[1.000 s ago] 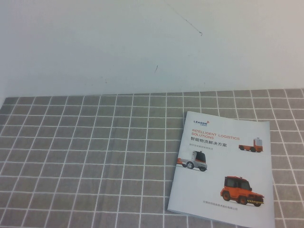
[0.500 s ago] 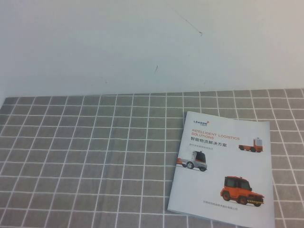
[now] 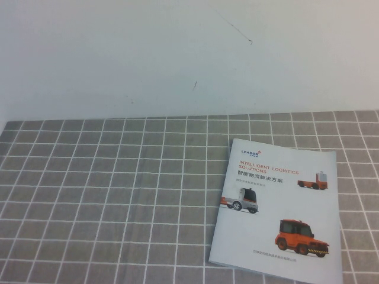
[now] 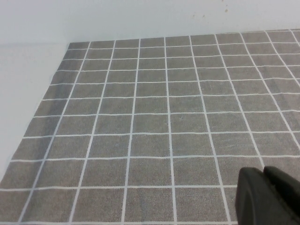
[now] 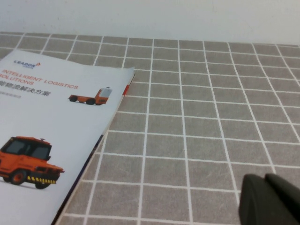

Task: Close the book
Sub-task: 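Close the open booklet and leave it lying on the table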

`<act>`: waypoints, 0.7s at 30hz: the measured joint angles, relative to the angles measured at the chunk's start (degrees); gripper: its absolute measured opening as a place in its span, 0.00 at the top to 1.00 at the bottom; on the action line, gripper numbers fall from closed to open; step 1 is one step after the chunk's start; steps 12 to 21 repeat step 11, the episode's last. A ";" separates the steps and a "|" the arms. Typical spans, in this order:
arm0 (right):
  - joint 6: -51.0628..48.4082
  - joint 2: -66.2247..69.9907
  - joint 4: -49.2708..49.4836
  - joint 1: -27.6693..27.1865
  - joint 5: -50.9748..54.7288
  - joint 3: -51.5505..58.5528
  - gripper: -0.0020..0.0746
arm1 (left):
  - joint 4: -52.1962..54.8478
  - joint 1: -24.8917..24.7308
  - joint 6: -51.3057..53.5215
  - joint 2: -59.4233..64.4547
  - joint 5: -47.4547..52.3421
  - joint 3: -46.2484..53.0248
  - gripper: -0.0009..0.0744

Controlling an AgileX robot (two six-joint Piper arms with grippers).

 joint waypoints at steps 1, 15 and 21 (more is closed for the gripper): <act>0.00 0.00 0.00 0.00 0.00 0.00 0.98 | 0.00 0.00 0.00 0.00 0.00 0.00 0.99; 0.00 0.00 -0.42 0.00 0.00 0.00 0.98 | 0.00 0.00 -0.09 0.00 0.00 0.00 0.99; 0.00 0.00 -0.42 0.00 0.00 0.00 0.98 | 0.00 0.00 -0.09 0.00 0.00 0.00 0.99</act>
